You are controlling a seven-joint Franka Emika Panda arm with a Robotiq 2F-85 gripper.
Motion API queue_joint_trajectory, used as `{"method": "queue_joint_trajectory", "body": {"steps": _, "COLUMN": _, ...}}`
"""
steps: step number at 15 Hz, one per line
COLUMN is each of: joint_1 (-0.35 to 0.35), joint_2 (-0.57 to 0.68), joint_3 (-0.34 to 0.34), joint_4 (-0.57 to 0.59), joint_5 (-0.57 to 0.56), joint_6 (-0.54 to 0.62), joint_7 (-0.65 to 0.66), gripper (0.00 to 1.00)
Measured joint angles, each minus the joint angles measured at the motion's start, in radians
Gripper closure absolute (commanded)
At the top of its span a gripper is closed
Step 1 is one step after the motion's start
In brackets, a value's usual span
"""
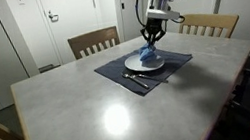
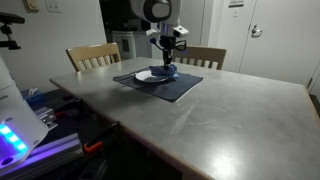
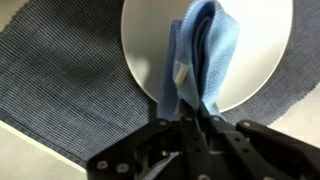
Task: Wipe the white plate with the blue towel
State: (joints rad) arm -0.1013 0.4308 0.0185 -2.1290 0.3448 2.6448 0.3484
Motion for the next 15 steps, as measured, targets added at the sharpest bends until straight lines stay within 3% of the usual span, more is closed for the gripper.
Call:
{"method": "queue_joint_trajectory", "body": {"steps": 3, "joint_1": -0.197, "joint_2": -0.02, "joint_3": 0.171, "joint_4": 0.0, "joint_5": 0.137, "joint_6": -0.046, "joint_7": -0.237, "gripper": 0.98}}
{"method": "queue_joint_trajectory", "body": {"steps": 5, "joint_1": -0.262, "joint_2": -0.033, "joint_3": 0.195, "joint_4": -0.001, "joint_5": 0.207, "joint_6": -0.122, "joint_7": -0.374, "gripper": 0.98}}
{"method": "queue_joint_trajectory", "body": {"steps": 8, "joint_1": -0.246, "joint_2": -0.046, "joint_3": 0.107, "joint_4": -0.008, "joint_5": 0.188, "joint_6": -0.178, "joint_7": -0.448, "gripper": 0.98}}
{"method": "queue_joint_trajectory", "body": {"steps": 11, "joint_1": -0.19, "joint_2": -0.049, "joint_3": 0.003, "joint_4": -0.022, "joint_5": 0.04, "joint_6": -0.189, "joint_7": -0.426, "gripper": 0.98}}
{"method": "queue_joint_trajectory", "body": {"steps": 14, "joint_1": -0.137, "joint_2": -0.049, "joint_3": -0.049, "joint_4": -0.045, "joint_5": -0.058, "joint_6": -0.138, "joint_7": -0.417, "gripper": 0.98}}
{"method": "queue_joint_trajectory", "body": {"steps": 15, "joint_1": -0.124, "joint_2": -0.049, "joint_3": -0.052, "joint_4": -0.06, "joint_5": -0.066, "joint_6": -0.109, "joint_7": -0.417, "gripper": 0.68}}
